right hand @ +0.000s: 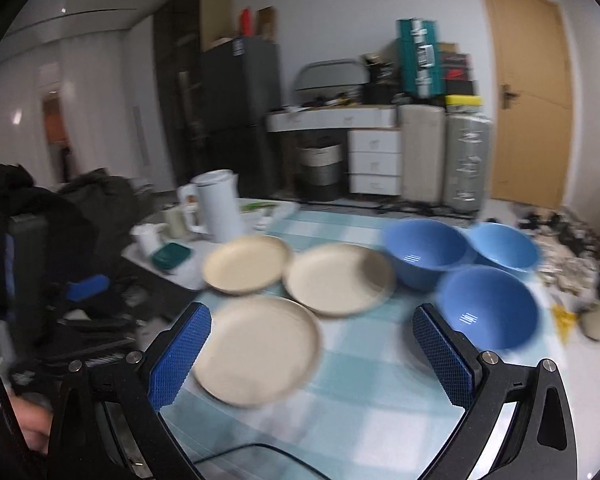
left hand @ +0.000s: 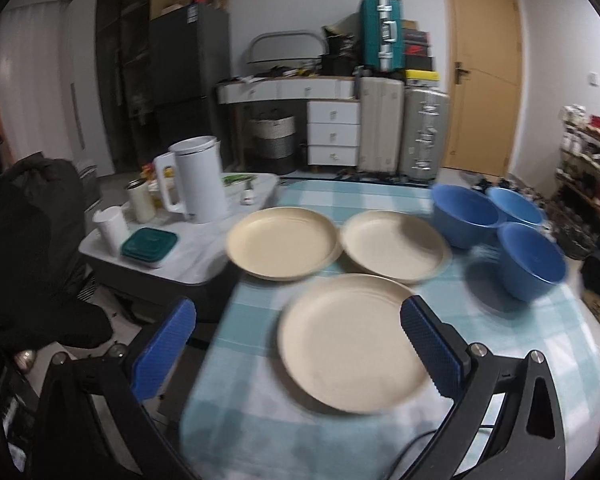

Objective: Organize plates and bowls

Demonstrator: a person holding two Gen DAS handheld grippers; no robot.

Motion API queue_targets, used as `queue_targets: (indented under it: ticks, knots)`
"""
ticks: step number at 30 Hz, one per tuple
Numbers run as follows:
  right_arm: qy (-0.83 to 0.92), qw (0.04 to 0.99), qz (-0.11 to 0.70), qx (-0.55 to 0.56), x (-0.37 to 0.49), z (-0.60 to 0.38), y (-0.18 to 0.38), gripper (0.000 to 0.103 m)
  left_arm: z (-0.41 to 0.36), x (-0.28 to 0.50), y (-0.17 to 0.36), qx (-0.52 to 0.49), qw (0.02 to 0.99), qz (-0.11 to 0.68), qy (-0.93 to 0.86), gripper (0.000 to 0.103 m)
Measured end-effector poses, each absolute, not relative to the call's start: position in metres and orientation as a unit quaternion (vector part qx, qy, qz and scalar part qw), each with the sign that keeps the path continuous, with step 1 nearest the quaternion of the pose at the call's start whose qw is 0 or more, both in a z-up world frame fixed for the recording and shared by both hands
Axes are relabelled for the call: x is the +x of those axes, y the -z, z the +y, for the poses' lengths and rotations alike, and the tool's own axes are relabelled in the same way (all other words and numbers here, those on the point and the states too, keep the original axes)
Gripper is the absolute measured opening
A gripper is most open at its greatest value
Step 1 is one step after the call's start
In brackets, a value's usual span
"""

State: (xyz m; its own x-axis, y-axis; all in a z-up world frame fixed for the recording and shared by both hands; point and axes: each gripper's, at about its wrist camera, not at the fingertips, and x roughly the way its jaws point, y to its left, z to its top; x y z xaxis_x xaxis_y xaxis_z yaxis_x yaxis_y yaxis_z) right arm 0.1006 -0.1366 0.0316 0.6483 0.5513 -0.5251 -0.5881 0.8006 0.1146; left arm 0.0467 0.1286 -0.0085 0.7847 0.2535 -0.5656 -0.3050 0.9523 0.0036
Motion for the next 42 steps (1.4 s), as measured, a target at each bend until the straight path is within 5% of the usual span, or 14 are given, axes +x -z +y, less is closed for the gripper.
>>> queue_targets:
  ticks: [8, 16, 31, 39, 42]
  knots:
    - [-0.357, 0.871, 0.335, -0.051, 0.188, -0.041, -0.035, 0.103, 0.192, 0.106, 0.029, -0.088, 0.921, 0.334, -0.183, 0.103]
    - [-0.338, 0.827, 0.441, -0.085, 0.266, 0.044, 0.018, 0.103, 0.239, 0.160, 0.066, -0.144, 0.879, 0.403, -0.211, 0.103]
    - [-0.329, 0.827, 0.415, -0.187, 0.351, 0.128, 0.072, 0.102, 0.302, 0.232, 0.118, -0.227, 0.839, 0.453, -0.198, 0.103]
    - [-0.342, 0.796, 0.474, -0.155, 0.408, 0.145, 0.101, 0.075, 0.318, 0.248, 0.140, -0.264, 0.828, 0.461, -0.177, 0.103]
    - [-0.338, 0.784, 0.498, -0.150, 0.425, 0.149, 0.112, 0.073, 0.322, 0.253, 0.146, -0.278, 0.824, 0.466, -0.166, 0.103]
